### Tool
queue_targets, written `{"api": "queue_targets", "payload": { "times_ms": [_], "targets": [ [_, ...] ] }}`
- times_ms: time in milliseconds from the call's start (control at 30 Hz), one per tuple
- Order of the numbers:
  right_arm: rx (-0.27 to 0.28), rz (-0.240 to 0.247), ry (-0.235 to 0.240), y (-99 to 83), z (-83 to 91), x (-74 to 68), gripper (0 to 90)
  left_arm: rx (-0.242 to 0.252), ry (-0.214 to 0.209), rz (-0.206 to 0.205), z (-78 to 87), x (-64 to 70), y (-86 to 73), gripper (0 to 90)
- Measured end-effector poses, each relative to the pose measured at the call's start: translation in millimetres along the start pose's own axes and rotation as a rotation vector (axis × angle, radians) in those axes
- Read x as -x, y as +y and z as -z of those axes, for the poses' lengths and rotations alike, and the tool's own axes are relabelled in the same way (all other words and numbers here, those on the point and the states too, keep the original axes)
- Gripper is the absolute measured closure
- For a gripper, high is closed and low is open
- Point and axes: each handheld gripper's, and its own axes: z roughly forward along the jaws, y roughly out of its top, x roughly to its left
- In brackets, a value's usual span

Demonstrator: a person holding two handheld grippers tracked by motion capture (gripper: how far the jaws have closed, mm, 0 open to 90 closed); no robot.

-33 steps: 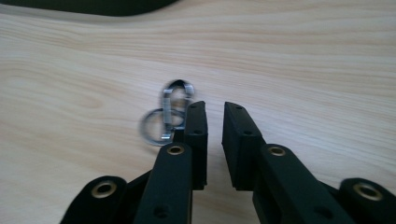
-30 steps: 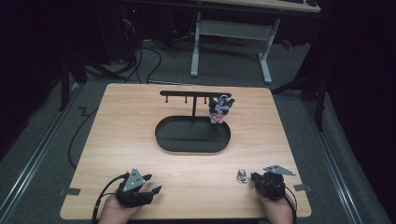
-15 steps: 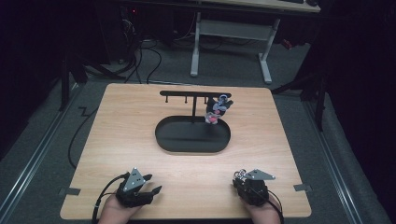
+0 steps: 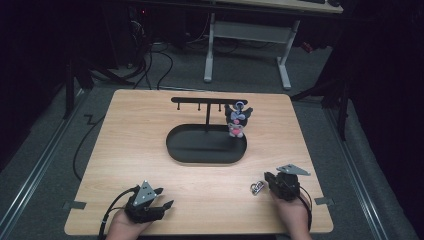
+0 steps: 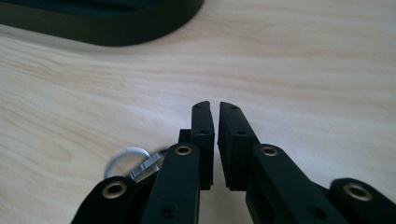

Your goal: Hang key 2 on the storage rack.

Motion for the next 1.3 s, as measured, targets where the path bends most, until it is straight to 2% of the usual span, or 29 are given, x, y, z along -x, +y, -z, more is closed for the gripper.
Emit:
{"api": "queue_targets", "payload": {
  "times_ms": [100,167,233,333,500,567,733,967,1000,1033,1100,1167,1200,1300],
  "targets": [
    [-0.023,0.069,0.011,9.5,-8.5,-13.6,85.5,0.000,0.005,0.012,0.2,-1.3,-1.7,41.8],
    [-0.091,0.113,0.002,10.6,-18.7,-20.5,85.7,0.002,0.007,0.010,1.9,-1.2,-2.1,41.8],
    [-0.109,0.119,0.002,9.6,-20.2,-21.4,85.7,0.003,0.007,0.010,2.3,-1.1,-2.3,41.8],
    [-0.132,0.115,0.002,5.3,-16.3,-21.5,85.6,0.003,0.002,0.012,1.8,-2.1,-2.0,41.8],
    [-0.137,0.107,-0.002,-1.8,-7.8,-19.2,85.6,0.008,-0.002,0.006,1.3,-1.0,-0.7,41.8],
    [-0.144,0.087,-0.003,-10.9,3.3,-18.0,85.5,0.008,-0.004,0.003,0.9,-0.6,0.0,41.8],
    [-0.157,0.070,0.008,-22.4,17.2,-20.1,85.1,0.011,-0.008,-0.002,-0.2,0.5,2.2,41.9],
    [-0.173,0.066,0.000,-28.4,30.7,-19.8,78.0,0.006,-0.013,-0.010,-2.0,4.7,2.6,41.8],
    [-0.196,0.096,-0.014,-26.6,35.7,-20.0,75.0,0.004,-0.013,-0.012,-2.2,4.9,2.4,41.8],
    [-0.196,0.096,-0.014,-26.6,35.7,-20.0,75.0,0.002,-0.013,-0.015,-2.4,5.0,2.3,41.8],
    [-0.240,0.133,-0.012,-25.8,39.0,-21.8,71.0,-0.002,-0.017,-0.019,-2.9,4.3,2.2,41.8],
    [-0.335,0.167,0.024,-25.2,39.2,-23.8,67.7,-0.003,-0.018,-0.021,-3.5,3.5,2.3,41.8],
    [-0.335,0.167,0.024,-25.2,39.2,-23.8,67.7,-0.005,-0.018,-0.022,-3.7,3.0,2.3,41.8],
    [-0.409,0.181,0.058,-20.0,39.3,-25.3,64.2,-0.006,-0.022,-0.021,-4.4,2.5,2.1,41.8]
  ]
}}
